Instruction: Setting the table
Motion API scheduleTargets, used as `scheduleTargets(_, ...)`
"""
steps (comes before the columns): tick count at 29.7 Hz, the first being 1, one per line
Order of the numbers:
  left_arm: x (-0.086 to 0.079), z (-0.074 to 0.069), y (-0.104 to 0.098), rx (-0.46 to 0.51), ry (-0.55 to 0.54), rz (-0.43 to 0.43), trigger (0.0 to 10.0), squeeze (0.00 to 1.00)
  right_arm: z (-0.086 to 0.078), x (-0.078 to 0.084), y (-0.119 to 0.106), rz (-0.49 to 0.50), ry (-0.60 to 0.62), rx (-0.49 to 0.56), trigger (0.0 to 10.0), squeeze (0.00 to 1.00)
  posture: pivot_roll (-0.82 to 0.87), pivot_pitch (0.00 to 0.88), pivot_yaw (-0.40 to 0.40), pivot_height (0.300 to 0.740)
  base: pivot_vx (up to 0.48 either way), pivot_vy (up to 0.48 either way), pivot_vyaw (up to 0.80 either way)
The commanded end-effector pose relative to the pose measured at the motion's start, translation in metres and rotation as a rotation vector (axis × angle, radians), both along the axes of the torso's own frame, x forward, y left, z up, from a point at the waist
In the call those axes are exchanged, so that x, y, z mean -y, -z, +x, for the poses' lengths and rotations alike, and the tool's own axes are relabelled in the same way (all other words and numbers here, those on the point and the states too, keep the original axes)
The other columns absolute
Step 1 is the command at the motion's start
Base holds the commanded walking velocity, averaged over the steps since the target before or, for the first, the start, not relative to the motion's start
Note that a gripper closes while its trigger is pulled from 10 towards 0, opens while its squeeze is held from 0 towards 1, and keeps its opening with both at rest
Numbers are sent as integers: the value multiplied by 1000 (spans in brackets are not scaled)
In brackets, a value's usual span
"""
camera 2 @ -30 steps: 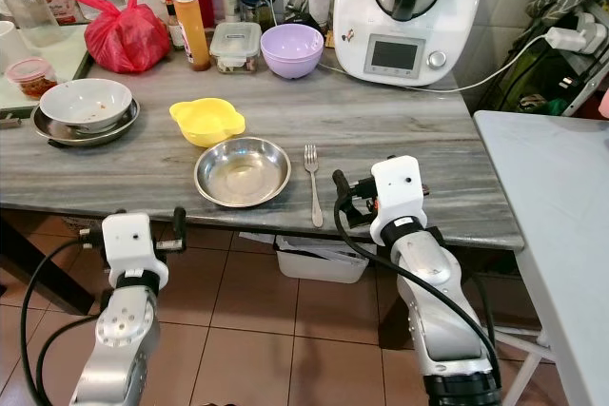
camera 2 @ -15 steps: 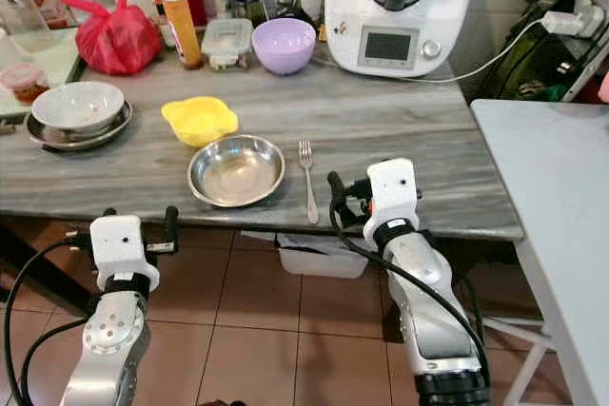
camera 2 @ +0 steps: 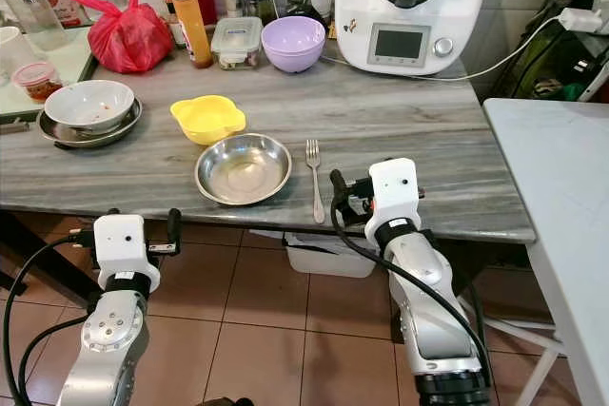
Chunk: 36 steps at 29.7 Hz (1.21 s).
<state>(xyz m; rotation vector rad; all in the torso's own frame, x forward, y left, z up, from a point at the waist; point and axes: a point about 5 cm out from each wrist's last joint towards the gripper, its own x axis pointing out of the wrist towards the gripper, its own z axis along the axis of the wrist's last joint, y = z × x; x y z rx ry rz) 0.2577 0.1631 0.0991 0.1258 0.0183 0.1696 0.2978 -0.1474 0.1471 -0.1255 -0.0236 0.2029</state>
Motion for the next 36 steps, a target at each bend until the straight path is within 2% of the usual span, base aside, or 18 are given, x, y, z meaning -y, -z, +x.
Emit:
scheduleTargets(1, -1, 3, -12, 29, 10, 12, 10000, 0, -2, 0, -2, 5, 6, 16, 10000, 0, -109, 99, 84, 740, -255, 0, 0)
scheduleTargets(5, 1, 8, -25, 57, 24, 7, 10000, 0, -3, -1, -1, 9, 9, 13, 10000, 0, -102, 101, 93, 740, -315, 0, 0)
scheduleTargets(18, -2, 5, -21, 21, 25, 16, 10000, 0, -4, -3, 0, 19, 21, 12, 10000, 0, -97, 104, 103, 740, -344, 0, 0)
scheduleTargets(28, -2, 4, -23, 23, 33, 25, 10000, 0, 4, 2, -4, 8, 53, 30, 10000, 0, -84, 107, 106, 740, -349, 0, 0)
scheduleTargets(36, -1, 3, -23, 26, 32, 15, 10000, 0, 2, 3, -4, 8, 69, 35, 10000, 0, -84, 112, 107, 740, -288, 0, 0)
